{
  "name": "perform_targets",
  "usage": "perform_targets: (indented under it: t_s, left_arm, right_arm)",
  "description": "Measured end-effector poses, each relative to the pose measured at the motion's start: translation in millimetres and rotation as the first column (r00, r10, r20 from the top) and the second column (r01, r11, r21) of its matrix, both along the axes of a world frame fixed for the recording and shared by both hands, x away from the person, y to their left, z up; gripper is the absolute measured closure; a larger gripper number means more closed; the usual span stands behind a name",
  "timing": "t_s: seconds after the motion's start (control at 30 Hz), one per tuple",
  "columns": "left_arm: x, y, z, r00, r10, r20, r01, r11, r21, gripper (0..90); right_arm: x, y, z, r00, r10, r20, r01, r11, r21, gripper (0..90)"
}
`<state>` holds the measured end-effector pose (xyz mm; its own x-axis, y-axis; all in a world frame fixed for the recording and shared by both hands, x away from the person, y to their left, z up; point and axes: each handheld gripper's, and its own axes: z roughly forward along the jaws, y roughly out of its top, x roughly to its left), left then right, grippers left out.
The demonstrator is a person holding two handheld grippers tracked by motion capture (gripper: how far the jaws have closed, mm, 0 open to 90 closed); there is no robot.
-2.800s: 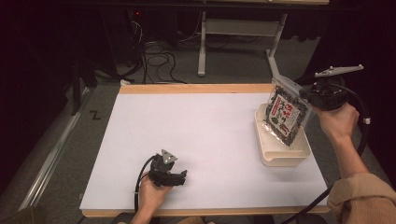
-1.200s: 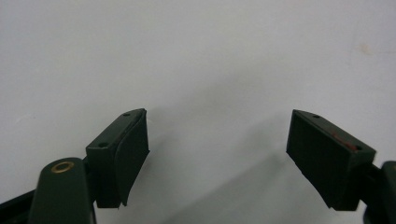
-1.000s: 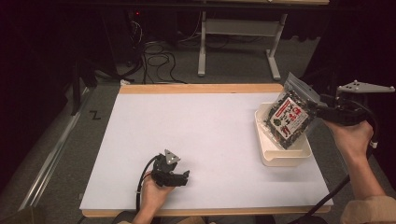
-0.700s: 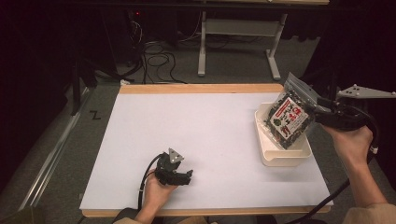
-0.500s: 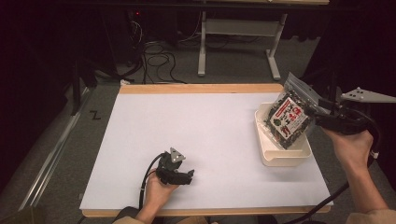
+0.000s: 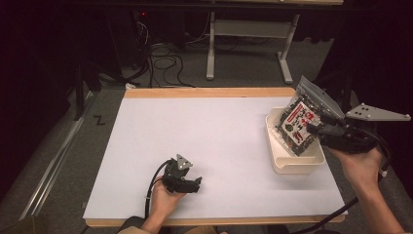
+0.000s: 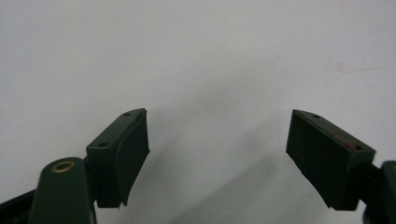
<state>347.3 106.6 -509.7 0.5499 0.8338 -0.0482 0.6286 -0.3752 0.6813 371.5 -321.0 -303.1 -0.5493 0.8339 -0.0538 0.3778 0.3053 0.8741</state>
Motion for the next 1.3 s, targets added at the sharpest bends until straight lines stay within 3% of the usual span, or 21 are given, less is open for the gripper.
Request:
perform_targets:
  t_s: [0.1,0.27,0.57,1.3]
  left_arm:
    - [-0.7,0.6,0.3,1.0000,0.005,0.004,-0.005,1.0000,-0.003,21.8]
    - [-0.2,0.7,-0.8,1.0000,0.004,-0.005,-0.004,1.0000,-0.001,21.8]
    - [-0.9,2.6,0.7,0.9998,0.015,0.010,-0.015,0.9999,-0.006,21.6]
    - [-1.7,1.8,0.7,0.9999,0.003,0.010,-0.003,0.9999,-0.010,21.8]
  right_arm:
    - [-2.1,0.0,-5.1,0.9999,0.015,0.002,-0.015,1.000,0.015,41.5]
    - [-7.6,3.0,-12.4,0.9994,0.033,0.007,-0.033,0.999,-0.010,41.2]
    - [-19.2,5.8,-24.2,0.9978,0.051,0.042,-0.053,0.998,0.033,45.9]
    - [-33.0,17.9,-48.2,0.9929,0.117,0.018,-0.118,0.990,0.072,46.0]
